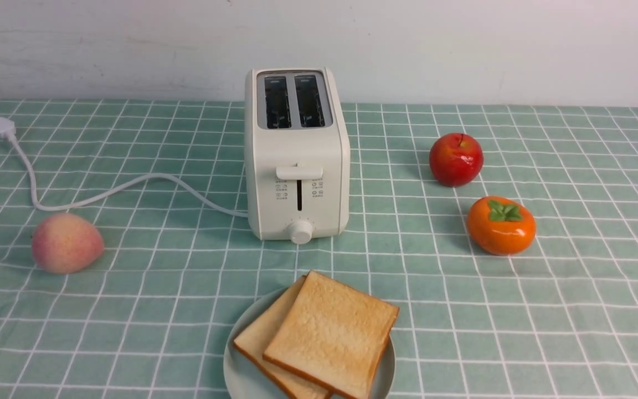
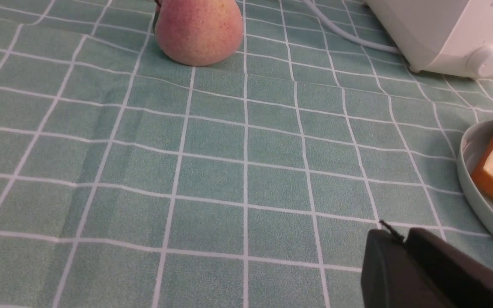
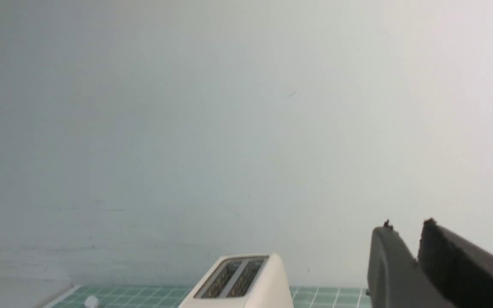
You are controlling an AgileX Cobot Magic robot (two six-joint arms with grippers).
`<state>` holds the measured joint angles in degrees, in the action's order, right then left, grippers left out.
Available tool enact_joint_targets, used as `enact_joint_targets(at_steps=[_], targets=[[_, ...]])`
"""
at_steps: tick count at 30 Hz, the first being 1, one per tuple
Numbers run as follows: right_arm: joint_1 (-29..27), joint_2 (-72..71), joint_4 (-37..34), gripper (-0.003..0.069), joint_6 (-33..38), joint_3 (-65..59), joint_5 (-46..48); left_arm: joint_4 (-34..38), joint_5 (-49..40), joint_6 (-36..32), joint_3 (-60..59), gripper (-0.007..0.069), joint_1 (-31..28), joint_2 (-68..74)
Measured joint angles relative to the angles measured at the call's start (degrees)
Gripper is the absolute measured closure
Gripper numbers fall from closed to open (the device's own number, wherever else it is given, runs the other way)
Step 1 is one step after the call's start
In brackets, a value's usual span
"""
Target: Take toasted bread from bread machine on blue coffee table place on plate.
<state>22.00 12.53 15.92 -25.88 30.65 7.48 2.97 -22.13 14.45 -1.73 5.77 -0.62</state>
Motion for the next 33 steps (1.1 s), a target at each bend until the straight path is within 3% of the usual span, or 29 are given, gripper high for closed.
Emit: enact_joint_targets(at_steps=[11, 17, 25, 29, 33], targets=[[0.0, 0.2, -4.5, 0.0533, 0.0, -12.0, -5.6, 0.0, 0.0, 0.0, 0.0, 0.0564, 0.0, 0.0], [0.0, 0.2, -16.7, 0.0525, 9.8, -17.1, -8.2, 0.0, 0.0, 0.0, 0.0, 0.0557, 0.0, 0.0], [-0.2, -0.6, -17.3, 0.0516, 14.2, -20.2, -7.5, 0.0, 0.0, 0.0, 0.0, 0.0553, 0.0, 0.0], [-4.2, -3.6, -16.4, 0.0512, 14.3, -22.0, -4.9, 0.0, 0.0, 0.0, 0.0, 0.0551, 0.0, 0.0], [-14.0, -9.5, -15.0, 0.0506, 14.2, -28.2, -0.6, 0.0, 0.0, 0.0, 0.0, 0.0547, 0.0, 0.0]])
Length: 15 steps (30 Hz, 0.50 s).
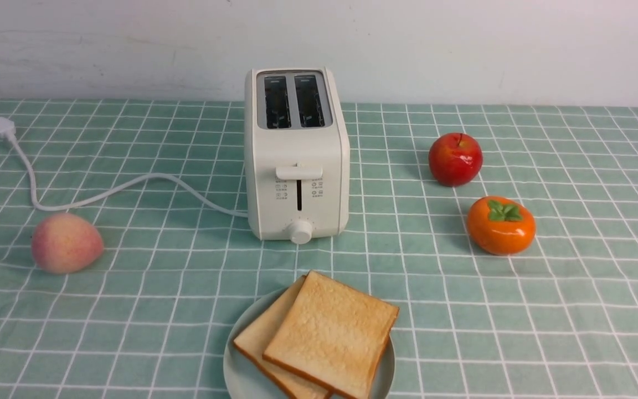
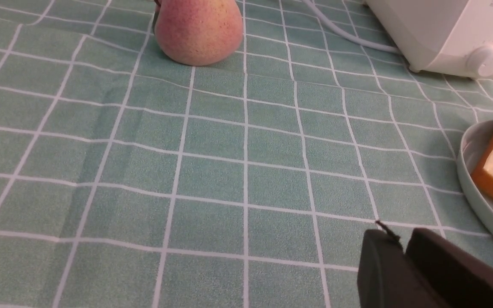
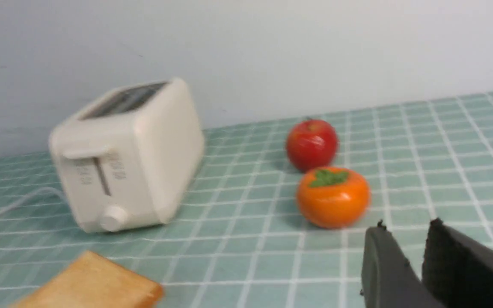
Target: Take toasted bread from bread machine on blue coffee table place on plate.
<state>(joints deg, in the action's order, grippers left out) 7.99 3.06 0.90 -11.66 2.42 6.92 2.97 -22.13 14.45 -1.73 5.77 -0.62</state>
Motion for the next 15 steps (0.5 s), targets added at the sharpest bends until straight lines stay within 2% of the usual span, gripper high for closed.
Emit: enact_joint_targets(at_steps=[3, 4, 5, 15], targets=[[-5.7, -3.0, 2.4, 0.0503, 0.0, -3.5, 5.8, 0.0, 0.0, 0.0, 0.0, 0.0542, 0.0, 0.0], [-6.0, -3.1, 2.5, 0.0503, 0.0, -3.5, 6.5, 0.0, 0.0, 0.0, 0.0, 0.0542, 0.0, 0.0], [-7.6, -3.5, 3.6, 0.0501, 0.0, -3.8, 12.6, 0.0, 0.0, 0.0, 0.0, 0.0540, 0.0, 0.0], [-8.3, -3.6, 5.7, 0.0489, 0.0, -3.5, 14.3, 0.0, 0.0, 0.0, 0.0, 0.0533, 0.0, 0.0]])
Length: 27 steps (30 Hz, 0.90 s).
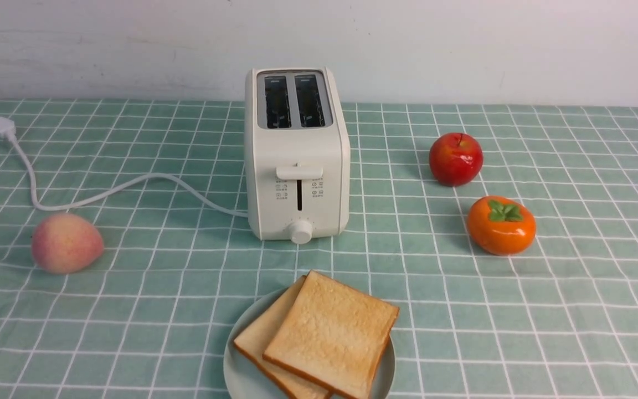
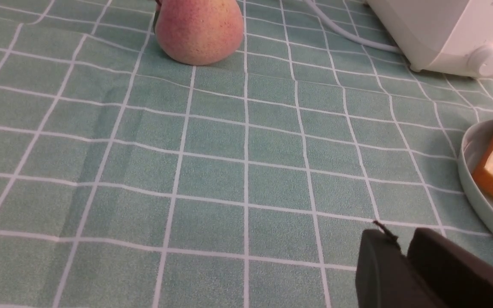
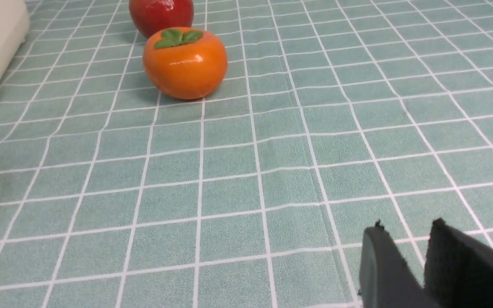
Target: Take toasted bread from bread machine on blue coffee table place on plate.
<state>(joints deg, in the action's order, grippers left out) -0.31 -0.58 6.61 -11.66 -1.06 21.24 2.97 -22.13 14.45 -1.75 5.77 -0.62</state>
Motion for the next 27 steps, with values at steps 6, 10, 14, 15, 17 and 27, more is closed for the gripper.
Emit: enact_joint_targets(at_steps=[6, 10, 14, 15, 17, 27], targets=[[0.0, 0.0, 0.0, 0.0481, 0.1, 0.0, 0.0, 0.0, 0.0, 0.0, 0.0, 0.0533, 0.0, 0.0], [0.0, 0.0, 0.0, 0.0480, 0.1, 0.0, 0.0, 0.0, 0.0, 0.0, 0.0, 0.0528, 0.0, 0.0], [0.0, 0.0, 0.0, 0.0480, 0.1, 0.0, 0.0, 0.0, 0.0, 0.0, 0.0, 0.0522, 0.0, 0.0], [0.0, 0.0, 0.0, 0.0479, 0.1, 0.0, 0.0, 0.0, 0.0, 0.0, 0.0, 0.0522, 0.0, 0.0], [0.0, 0.0, 0.0, 0.0477, 0.1, 0.0, 0.0, 0.0, 0.0, 0.0, 0.0, 0.0521, 0.0, 0.0], [0.0, 0.0, 0.0, 0.0461, 0.1, 0.0, 0.0, 0.0, 0.0, 0.0, 0.0, 0.0511, 0.0, 0.0]])
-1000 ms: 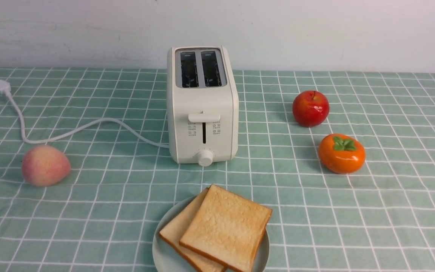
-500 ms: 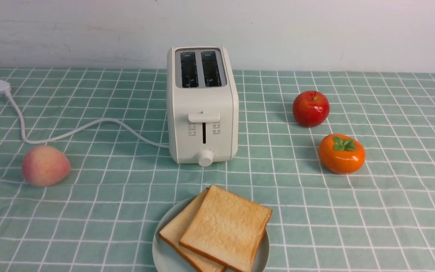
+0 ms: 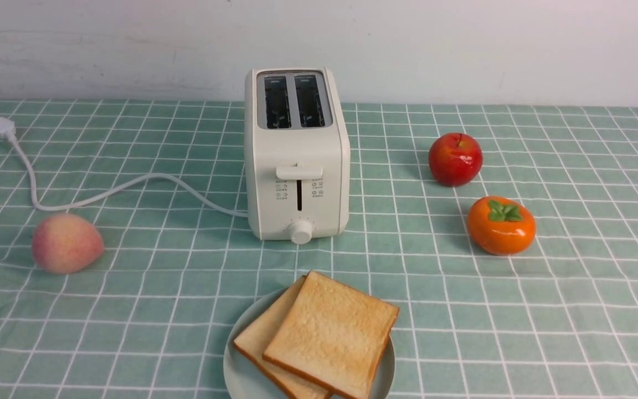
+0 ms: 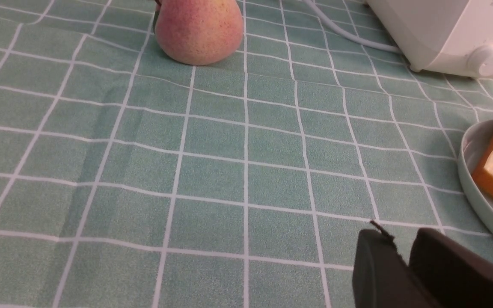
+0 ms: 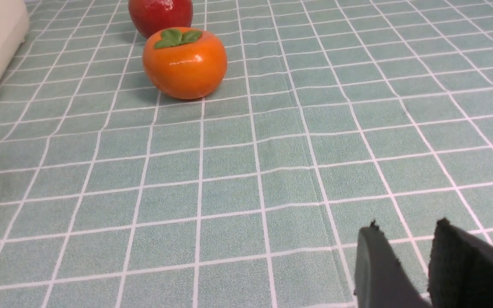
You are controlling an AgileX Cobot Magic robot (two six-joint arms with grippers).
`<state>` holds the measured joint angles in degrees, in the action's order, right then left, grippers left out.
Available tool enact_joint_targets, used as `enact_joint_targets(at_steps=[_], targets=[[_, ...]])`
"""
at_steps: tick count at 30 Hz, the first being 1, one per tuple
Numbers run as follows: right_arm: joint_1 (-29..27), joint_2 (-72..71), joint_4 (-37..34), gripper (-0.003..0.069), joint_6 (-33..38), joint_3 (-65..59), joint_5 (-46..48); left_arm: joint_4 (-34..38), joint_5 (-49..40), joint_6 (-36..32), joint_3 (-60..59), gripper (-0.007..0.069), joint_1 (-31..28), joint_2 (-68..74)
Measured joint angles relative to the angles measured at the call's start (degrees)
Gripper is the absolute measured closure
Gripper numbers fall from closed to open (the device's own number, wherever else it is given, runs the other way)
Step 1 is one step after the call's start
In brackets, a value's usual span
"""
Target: Take toasted bread from bread machine on blue coffee table place on plate.
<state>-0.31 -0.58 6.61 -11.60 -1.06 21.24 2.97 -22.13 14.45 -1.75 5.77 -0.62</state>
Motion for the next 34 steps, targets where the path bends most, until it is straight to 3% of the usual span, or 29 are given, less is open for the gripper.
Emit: enact_joint_targets(at_steps=[34], targets=[[0.0, 0.0, 0.0, 0.0432, 0.0, 0.0, 0.0, 0.0, 0.0, 0.0, 0.0, 0.0501, 0.0, 0.0]])
